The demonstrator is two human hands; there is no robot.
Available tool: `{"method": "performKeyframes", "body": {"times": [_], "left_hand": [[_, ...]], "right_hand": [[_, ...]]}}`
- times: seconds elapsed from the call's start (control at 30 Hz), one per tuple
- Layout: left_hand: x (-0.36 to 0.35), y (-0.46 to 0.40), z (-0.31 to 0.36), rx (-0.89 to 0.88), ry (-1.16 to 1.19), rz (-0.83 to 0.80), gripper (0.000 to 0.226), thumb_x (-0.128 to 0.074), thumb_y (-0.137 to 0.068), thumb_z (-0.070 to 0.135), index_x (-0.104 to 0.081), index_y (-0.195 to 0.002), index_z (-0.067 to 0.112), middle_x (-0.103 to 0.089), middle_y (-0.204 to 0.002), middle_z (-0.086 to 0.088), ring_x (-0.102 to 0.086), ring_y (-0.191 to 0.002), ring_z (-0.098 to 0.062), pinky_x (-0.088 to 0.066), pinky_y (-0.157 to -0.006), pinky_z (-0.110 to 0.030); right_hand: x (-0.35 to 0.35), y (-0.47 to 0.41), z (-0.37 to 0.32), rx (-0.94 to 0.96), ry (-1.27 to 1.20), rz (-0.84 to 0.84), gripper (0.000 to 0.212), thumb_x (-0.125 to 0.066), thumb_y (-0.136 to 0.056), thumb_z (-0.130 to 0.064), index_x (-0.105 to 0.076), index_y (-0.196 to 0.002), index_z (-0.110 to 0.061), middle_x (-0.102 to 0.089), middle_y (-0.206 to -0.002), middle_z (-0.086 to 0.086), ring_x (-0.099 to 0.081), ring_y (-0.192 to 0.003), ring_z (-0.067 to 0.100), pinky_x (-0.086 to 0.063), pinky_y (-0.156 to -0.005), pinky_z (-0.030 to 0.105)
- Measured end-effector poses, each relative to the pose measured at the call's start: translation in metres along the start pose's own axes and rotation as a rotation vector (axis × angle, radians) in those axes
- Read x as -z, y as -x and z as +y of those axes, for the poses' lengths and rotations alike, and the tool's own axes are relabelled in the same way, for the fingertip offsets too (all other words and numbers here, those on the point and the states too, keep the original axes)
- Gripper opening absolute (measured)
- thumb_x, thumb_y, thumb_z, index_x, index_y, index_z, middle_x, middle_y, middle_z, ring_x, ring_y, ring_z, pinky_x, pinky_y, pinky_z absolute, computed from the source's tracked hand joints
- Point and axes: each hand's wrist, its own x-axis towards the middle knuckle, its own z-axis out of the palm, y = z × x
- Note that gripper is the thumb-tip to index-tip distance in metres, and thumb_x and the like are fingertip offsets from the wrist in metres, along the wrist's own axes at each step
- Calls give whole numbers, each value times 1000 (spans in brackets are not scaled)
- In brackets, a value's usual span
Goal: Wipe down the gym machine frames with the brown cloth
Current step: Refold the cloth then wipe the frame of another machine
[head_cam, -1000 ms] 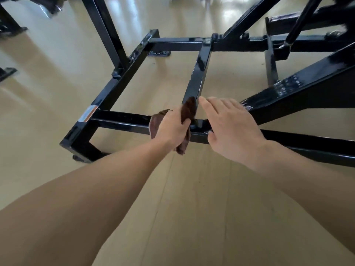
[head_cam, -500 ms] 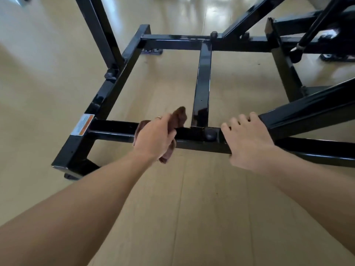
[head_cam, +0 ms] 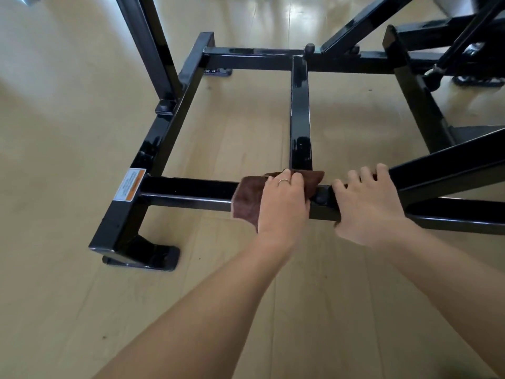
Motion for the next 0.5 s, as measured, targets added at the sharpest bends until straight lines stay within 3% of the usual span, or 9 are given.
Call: {"method": "performKeyframes", "body": {"times": [0.13,0.23,0.3,0.4,0.5], "left_hand": [[13,3,-24,-116,28,-25,35,-61,-95,19,-57,-128,7,-58,-133,-11,-54,-117,-31,-38,-107,-39],[28,10,-50,-113,30,-36,34,-61,-95,19,-58,-127,8,-63,-122,-13,-56,-109,-34,-43,-99,-44],[42,11,-78,-18,29,-17,31,-58,-96,21,-57,-126,12,-64,-115,-10,-58,-103,-31,-48,-92,-45],[69,14,-132,201,10,20,26,-60,-98,23,-55,-123,20,-62,-108,-4,-62,-96,-26,-57,-80,-44],[93,15,-178,352,-35,92,15,-59,-97,21,-56,-111,19,-61,-102,-2,-62,-95,-28,-51,-76,-40]], "right_hand": [[1,-1,1,-17,-6,15,62,-58,-80,-63,-47,-130,-28,-57,-123,4,-50,-120,30,-25,-114,53],[7,-5,-10,48,-64,32,95,-62,-83,-64,-19,-158,-26,-45,-147,13,-35,-142,37,-9,-124,61],[14,-11,-29,167,-133,103,108,-68,-83,-61,-7,-162,-22,-32,-157,11,-21,-151,34,-5,-126,58],[23,-15,-69,334,-303,167,109,-70,-84,-58,-6,-162,-18,-28,-159,7,-19,-151,30,-5,-128,50],[21,-19,-100,397,-333,137,114,-72,-82,-59,-4,-162,-14,-26,-155,14,-17,-149,35,-9,-128,45]]}}
